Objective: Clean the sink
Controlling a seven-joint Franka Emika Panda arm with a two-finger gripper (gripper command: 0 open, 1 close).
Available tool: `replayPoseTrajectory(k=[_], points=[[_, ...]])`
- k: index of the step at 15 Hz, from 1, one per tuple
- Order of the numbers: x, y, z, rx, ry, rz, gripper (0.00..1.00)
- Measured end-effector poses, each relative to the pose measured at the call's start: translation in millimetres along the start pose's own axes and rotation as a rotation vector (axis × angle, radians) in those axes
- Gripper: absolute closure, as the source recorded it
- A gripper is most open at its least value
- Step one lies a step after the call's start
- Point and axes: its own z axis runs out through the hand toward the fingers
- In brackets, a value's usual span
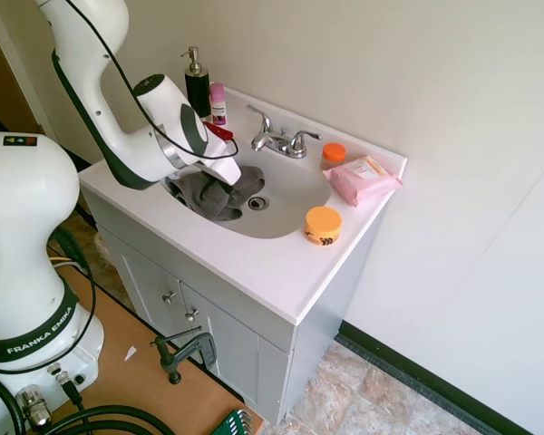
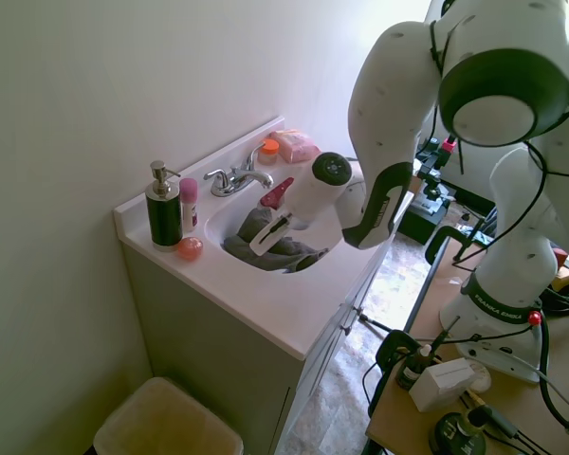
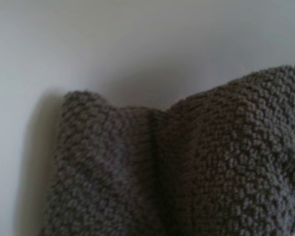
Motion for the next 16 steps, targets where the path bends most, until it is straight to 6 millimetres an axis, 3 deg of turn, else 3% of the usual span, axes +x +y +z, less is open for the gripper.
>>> replayPoseTrajectory(k=[5, 10, 13, 14, 16], points=[[-6, -21, -20, -0.025, -0.145, 0.103, 1.00], [-24, -7, -78, 0.005, -0.268, 0.200, 1.00], [-36, -28, -119, 0.030, -0.313, 0.180, 1.00], [-45, -35, -134, 0.031, -0.343, 0.147, 0.00], [-51, -36, -153, 0.021, -0.397, 0.067, 0.00]])
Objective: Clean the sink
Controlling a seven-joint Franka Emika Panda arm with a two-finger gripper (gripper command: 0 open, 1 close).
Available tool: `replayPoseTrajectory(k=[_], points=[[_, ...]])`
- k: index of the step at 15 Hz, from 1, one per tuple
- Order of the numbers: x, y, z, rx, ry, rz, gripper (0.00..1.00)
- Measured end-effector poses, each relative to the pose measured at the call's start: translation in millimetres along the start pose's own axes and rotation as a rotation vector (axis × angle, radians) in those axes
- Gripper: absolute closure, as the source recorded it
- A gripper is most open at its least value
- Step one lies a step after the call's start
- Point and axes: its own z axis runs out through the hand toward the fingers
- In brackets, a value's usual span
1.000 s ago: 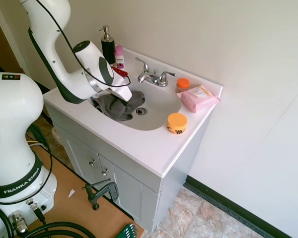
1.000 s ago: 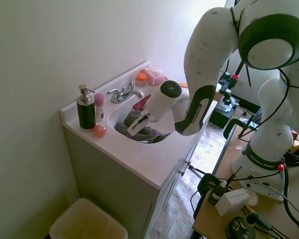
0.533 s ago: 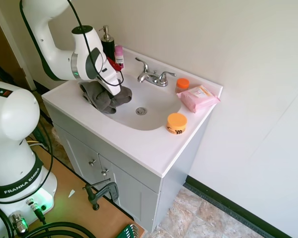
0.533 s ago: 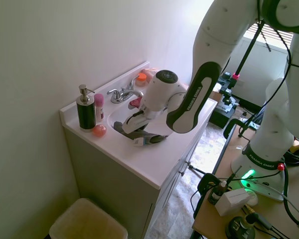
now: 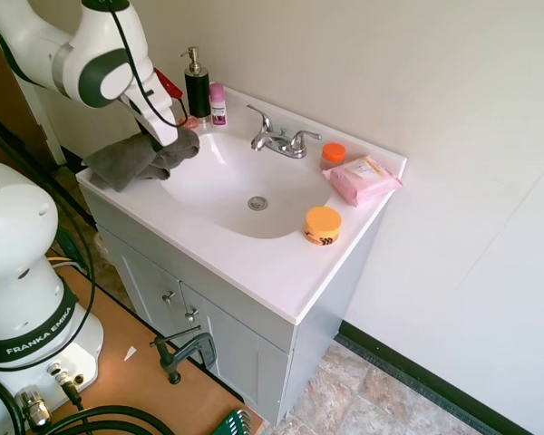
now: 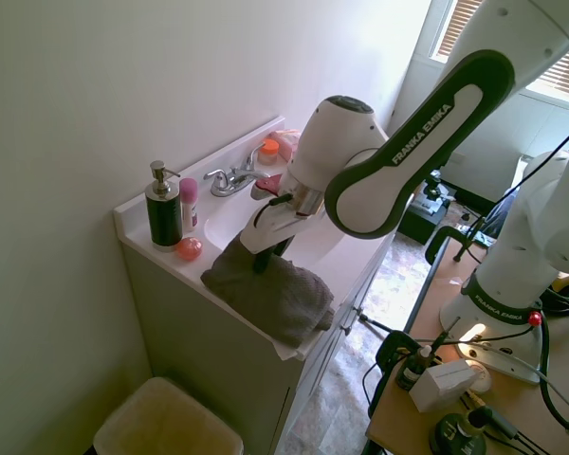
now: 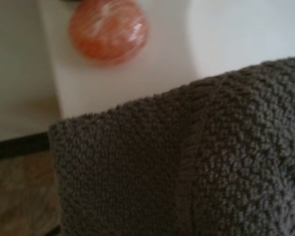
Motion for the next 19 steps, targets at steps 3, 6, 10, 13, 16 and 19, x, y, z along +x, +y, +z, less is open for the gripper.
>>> replayPoseTrajectory(k=[3, 6, 10, 13, 16, 19], points=[[18, 4, -8, -0.020, 0.003, -0.011, 0.00], [13, 5, -8, -0.048, -0.015, -0.032, 0.00], [-8, -2, -21, -0.064, -0.001, -0.092, 0.00], [-4, -6, -54, -0.061, 0.023, -0.103, 0.00], [32, -1, -95, -0.058, 0.050, -0.071, 0.00], [80, 0, -121, -0.070, 0.045, -0.049, 0.00]])
